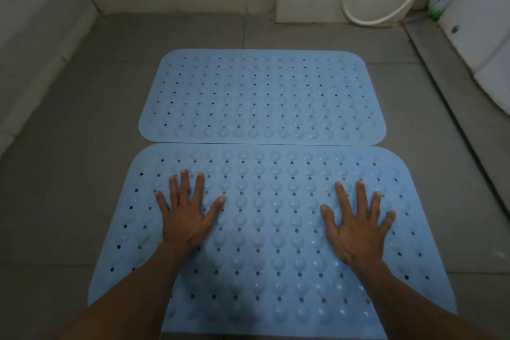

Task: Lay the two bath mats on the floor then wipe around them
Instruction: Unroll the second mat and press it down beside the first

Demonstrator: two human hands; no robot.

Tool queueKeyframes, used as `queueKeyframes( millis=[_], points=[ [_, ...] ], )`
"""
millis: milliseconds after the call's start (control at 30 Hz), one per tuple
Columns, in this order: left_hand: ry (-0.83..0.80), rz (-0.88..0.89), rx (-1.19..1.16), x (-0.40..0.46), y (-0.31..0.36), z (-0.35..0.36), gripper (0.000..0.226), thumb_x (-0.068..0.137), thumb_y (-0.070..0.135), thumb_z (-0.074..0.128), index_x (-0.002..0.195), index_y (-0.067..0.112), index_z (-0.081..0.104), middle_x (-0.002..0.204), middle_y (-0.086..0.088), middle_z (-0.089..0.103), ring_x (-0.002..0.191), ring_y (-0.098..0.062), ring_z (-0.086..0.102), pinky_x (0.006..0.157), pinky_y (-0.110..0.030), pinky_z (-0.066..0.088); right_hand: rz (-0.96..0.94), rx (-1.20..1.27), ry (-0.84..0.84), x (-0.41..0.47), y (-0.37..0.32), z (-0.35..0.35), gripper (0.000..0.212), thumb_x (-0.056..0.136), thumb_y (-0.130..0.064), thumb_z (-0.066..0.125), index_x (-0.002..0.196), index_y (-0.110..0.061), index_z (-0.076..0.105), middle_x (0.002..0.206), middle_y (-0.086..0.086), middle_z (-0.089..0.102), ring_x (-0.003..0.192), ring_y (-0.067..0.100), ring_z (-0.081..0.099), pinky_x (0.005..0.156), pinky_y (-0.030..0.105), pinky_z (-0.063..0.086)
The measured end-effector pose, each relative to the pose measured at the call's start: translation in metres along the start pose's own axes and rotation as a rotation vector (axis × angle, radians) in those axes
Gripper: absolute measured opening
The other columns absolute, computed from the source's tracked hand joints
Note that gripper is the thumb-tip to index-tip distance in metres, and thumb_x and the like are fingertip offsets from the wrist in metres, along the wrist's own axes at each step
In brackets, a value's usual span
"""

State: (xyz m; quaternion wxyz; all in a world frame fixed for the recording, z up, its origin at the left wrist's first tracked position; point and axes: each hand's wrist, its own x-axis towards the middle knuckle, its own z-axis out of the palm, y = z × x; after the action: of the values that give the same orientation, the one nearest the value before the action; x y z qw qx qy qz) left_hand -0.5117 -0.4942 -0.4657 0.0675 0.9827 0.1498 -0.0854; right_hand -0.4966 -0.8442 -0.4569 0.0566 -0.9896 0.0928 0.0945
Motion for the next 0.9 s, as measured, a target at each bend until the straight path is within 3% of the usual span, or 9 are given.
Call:
queueKeyframes(
  millis=[400, 600, 733, 900],
  points=[
    [0.012, 0.012, -0.019, 0.002, 0.001, -0.001, 0.085, 0.080, 0.082, -0.002, 0.152, 0.037, -0.013, 0.160, 0.002, -0.025, 0.146, -0.021, -0.026, 0.116, -0.058, -0.014, -0.008, -0.002, -0.013, 0.007, -0.002, 0.001, 0.070, 0.089, -0.074, 0.004, 0.152, -0.049, -0.013, 0.165, -0.002, -0.021, 0.151, 0.033, -0.021, 0.116, 0.064, -0.011],
    [0.013, 0.019, -0.023, 0.001, -0.001, -0.001, 0.083, 0.082, 0.079, -0.002, 0.152, 0.036, -0.013, 0.160, 0.001, -0.024, 0.146, -0.022, -0.026, 0.116, -0.057, -0.014, -0.103, 0.034, 0.054, 0.019, -0.019, -0.002, 0.076, 0.091, -0.071, 0.008, 0.158, -0.036, 0.005, 0.167, 0.003, -0.010, 0.152, 0.029, -0.015, 0.119, 0.060, -0.012],
    [0.030, 0.024, -0.014, 0.000, -0.003, 0.000, 0.077, 0.085, 0.075, -0.001, 0.152, 0.038, -0.013, 0.161, 0.002, -0.023, 0.147, -0.021, -0.023, 0.117, -0.057, -0.011, -0.187, 0.057, 0.035, 0.028, -0.052, 0.006, 0.076, 0.094, -0.069, 0.011, 0.159, -0.031, -0.002, 0.166, 0.002, -0.016, 0.152, 0.029, -0.018, 0.119, 0.060, -0.010],
    [0.073, 0.024, 0.014, -0.001, -0.003, 0.001, 0.072, 0.091, 0.069, 0.007, 0.153, 0.036, -0.008, 0.162, 0.000, -0.017, 0.148, -0.022, -0.019, 0.118, -0.057, -0.010, -0.154, 0.035, 0.049, 0.024, -0.061, 0.015, 0.079, 0.094, -0.068, 0.009, 0.159, -0.024, -0.008, 0.165, 0.005, -0.018, 0.152, 0.029, -0.016, 0.119, 0.062, -0.005]
  ],
)
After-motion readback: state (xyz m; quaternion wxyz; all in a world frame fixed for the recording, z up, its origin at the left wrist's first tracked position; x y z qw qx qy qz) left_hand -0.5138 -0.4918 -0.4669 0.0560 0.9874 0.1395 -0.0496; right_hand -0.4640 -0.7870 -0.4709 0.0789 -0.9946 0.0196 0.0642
